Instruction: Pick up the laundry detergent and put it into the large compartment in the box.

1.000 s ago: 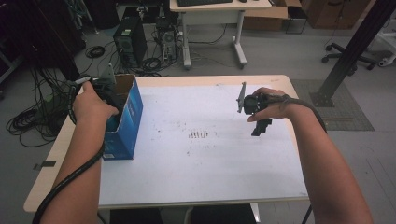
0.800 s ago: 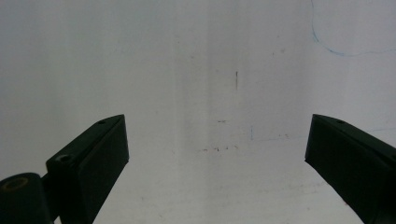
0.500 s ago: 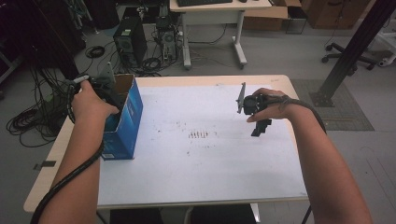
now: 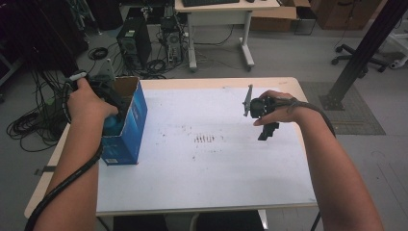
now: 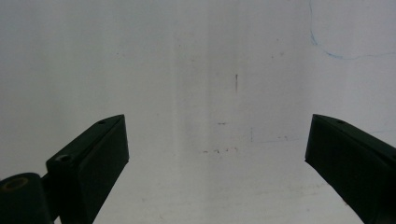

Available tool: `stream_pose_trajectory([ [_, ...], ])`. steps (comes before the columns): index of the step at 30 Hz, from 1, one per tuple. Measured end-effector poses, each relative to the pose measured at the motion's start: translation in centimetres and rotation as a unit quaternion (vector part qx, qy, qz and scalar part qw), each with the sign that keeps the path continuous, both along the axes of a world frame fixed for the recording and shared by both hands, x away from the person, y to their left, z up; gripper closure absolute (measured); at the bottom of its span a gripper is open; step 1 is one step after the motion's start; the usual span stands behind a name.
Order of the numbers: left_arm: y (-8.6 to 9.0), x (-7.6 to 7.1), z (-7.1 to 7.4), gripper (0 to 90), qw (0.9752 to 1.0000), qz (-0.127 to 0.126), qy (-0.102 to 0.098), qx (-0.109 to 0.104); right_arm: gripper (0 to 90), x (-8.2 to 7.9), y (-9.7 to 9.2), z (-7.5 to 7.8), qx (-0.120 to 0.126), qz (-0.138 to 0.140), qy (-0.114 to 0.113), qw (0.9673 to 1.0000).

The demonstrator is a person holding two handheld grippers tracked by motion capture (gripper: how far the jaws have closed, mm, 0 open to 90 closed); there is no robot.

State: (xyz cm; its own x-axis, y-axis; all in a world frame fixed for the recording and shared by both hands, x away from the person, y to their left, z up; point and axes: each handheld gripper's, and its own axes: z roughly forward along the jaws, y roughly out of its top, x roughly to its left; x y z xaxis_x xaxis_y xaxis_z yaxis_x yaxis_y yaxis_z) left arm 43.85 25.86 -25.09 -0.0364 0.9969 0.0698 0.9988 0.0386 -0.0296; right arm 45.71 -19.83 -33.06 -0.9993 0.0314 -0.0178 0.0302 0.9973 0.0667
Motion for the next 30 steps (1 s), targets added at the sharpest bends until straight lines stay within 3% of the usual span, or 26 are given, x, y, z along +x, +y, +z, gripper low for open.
stream_pose_trajectory([
  [18,0.1,-0.7,2.1,11.3,0.9999,-0.011,-0.006,-0.004,5.9,-0.3,0.0,0.4,0.002,0.001,-0.004,1.0000],
  [30,-1.4,-1.4,4.4,3.2,0.9982,-0.059,-0.013,-0.007,5.9,-0.3,0.1,0.5,0.005,0.003,-0.005,1.0000],
])
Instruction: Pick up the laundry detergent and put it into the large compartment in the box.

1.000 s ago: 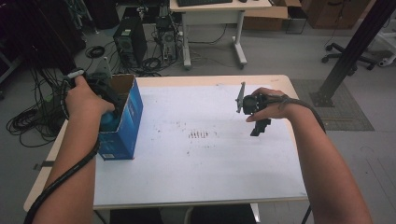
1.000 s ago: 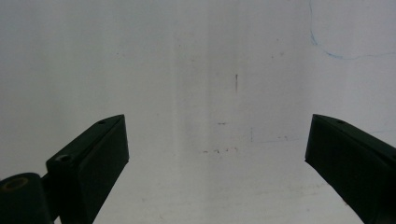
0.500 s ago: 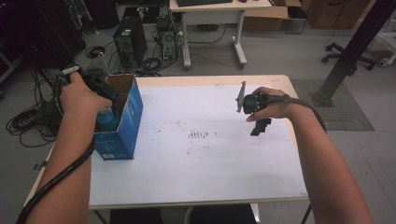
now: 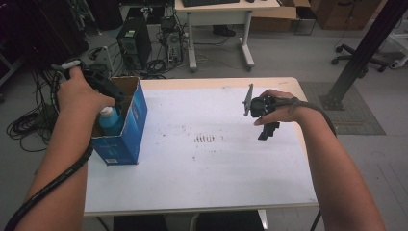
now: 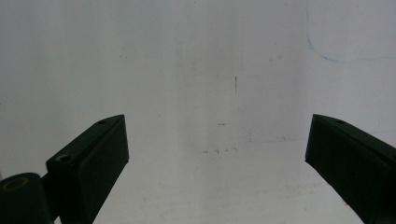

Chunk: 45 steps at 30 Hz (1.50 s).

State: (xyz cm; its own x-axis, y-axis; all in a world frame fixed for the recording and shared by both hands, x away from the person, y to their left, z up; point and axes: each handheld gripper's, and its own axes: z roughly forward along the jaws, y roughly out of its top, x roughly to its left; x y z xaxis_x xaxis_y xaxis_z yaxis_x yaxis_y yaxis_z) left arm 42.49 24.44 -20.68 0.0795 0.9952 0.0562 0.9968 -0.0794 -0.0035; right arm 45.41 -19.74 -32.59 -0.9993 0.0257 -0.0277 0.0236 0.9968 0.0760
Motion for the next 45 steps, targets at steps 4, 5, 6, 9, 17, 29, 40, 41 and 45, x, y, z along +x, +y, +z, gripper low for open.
stream_pose_trajectory([
  [4,-0.8,0.0,0.4,0.2,0.9996,-0.025,0.011,-0.002,5.9,0.0,0.1,0.1,-0.001,0.002,-0.001,1.0000],
  [5,-1.1,-0.1,0.5,0.2,0.9994,-0.030,0.012,-0.005,5.9,0.0,0.1,0.1,0.000,0.002,-0.001,1.0000],
  [6,-1.3,-0.1,0.6,0.2,0.9991,-0.039,0.014,-0.007,6.0,-0.1,0.1,0.1,0.001,0.003,-0.001,1.0000],
  [9,-2.1,-0.1,0.9,0.2,0.9972,-0.071,0.012,-0.020,5.9,-0.1,0.1,0.1,0.000,0.002,0.000,1.0000],
  [17,-4.2,-0.3,1.3,0.2,0.9879,-0.142,0.029,-0.054,5.9,-0.2,-0.1,0.2,0.001,0.004,-0.001,1.0000],
  [29,-7.6,-0.9,2.1,0.2,0.9700,-0.232,0.036,-0.064,6.0,-0.3,0.1,0.2,-0.001,0.007,0.000,1.0000],
  [40,-10.2,-1.6,2.4,0.2,0.9389,-0.340,0.029,-0.043,5.9,-0.3,-0.2,0.4,0.003,0.010,0.000,0.9999],
  [41,-10.4,-1.6,2.4,0.2,0.9359,-0.348,0.027,-0.046,6.0,-0.4,-0.2,0.4,0.004,0.010,0.000,0.9999],
  [45,-11.4,-1.8,2.3,0.2,0.9204,-0.387,0.024,-0.051,6.0,-0.5,-0.2,0.5,0.006,0.012,-0.001,0.9999],
])
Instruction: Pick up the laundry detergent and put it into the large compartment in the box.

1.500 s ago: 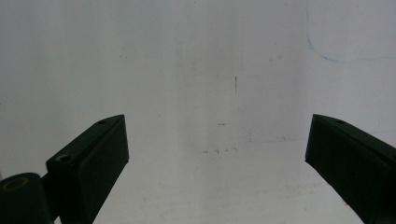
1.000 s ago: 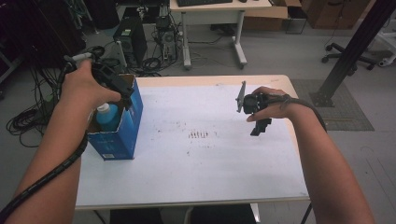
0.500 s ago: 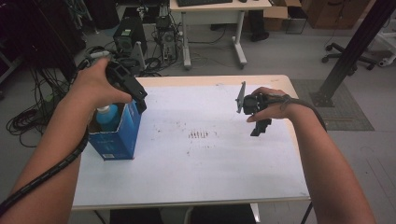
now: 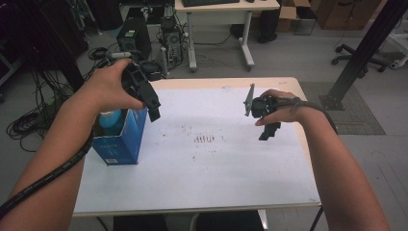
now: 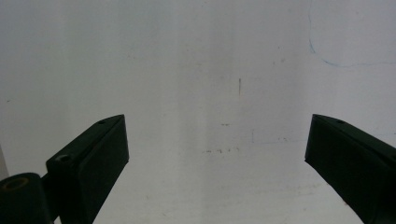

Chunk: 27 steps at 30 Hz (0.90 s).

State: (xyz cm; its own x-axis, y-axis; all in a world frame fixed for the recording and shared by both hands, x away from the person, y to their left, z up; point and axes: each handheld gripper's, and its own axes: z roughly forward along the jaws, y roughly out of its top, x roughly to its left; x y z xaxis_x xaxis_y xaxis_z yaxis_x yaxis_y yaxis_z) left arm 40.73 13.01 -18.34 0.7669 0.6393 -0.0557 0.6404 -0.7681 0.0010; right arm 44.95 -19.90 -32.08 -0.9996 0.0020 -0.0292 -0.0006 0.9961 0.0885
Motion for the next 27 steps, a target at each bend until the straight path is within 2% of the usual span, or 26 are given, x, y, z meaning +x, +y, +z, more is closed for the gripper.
stream_pose_trajectory([
  [3,-0.6,-0.1,-0.3,0.2,0.9996,-0.027,0.000,0.000,6.0,-0.1,0.0,0.1,0.004,0.004,0.000,1.0000],
  [8,-1.7,-0.5,-0.6,0.2,0.9976,-0.069,0.003,-0.003,6.0,-0.3,0.1,0.3,0.007,0.008,0.000,0.9999],
  [10,-2.1,-0.6,-0.6,0.2,0.9957,-0.093,0.003,0.000,6.0,-0.4,0.0,0.3,0.007,0.008,-0.001,0.9999],
  [11,-2.3,-0.8,-0.7,0.2,0.9953,-0.096,0.008,-0.003,6.0,-0.4,0.0,0.4,0.007,0.007,-0.001,0.9999],
  [17,-3.1,-1.4,-1.1,0.2,0.9890,-0.146,0.022,-0.005,6.0,-0.5,-0.2,0.5,0.007,0.008,-0.002,0.9999],
  [21,-3.3,-1.5,-1.5,0.2,0.9866,-0.161,0.023,-0.005,5.9,-0.5,-0.1,0.4,0.005,0.007,0.002,1.0000],
  [22,-3.3,-1.5,-1.6,0.2,0.9867,-0.160,0.024,-0.011,5.8,-0.5,-0.1,0.4,0.004,0.007,0.002,1.0000],
  [27,-3.3,-1.0,-2.0,0.2,0.9873,-0.157,0.025,-0.009,5.9,-0.3,0.1,0.3,0.003,0.010,0.003,0.9999],
])
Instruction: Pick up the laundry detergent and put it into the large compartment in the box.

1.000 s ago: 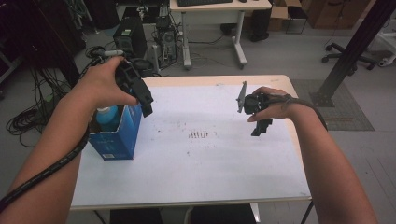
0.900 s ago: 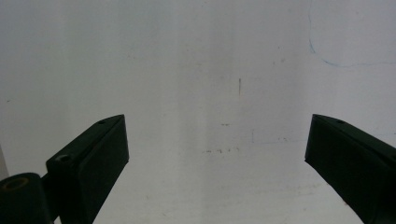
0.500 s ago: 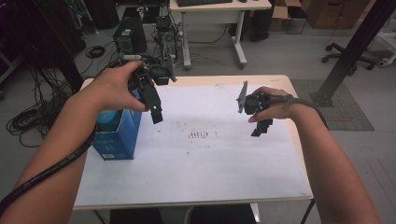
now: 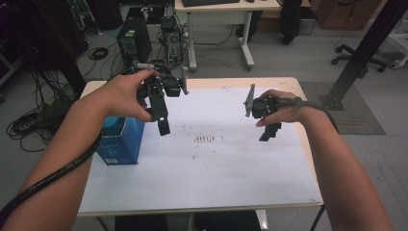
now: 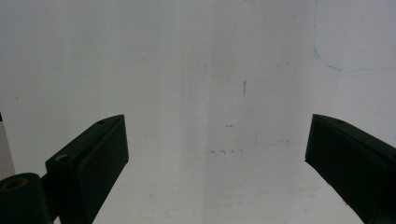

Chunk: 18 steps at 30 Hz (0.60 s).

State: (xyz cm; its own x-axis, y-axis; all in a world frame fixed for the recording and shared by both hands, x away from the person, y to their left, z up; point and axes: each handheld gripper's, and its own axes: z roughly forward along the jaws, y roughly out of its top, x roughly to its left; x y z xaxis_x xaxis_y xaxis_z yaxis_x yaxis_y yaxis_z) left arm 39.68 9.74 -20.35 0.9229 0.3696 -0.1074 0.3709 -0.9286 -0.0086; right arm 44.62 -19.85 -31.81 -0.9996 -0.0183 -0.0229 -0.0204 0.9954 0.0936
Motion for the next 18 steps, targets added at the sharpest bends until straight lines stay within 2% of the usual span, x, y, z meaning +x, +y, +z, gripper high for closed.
stream_pose_trajectory([
  [11,-0.06,0.38,-0.23,0.2,1.0000,0.004,0.002,0.000,5.8,0.21,-0.31,0.04,-0.001,-0.005,-0.002,1.0000],
  [18,0.35,0.28,-0.24,0.2,1.0000,0.008,0.002,-0.001,5.9,0.18,0.12,-0.04,-0.001,-0.003,-0.001,1.0000],
])
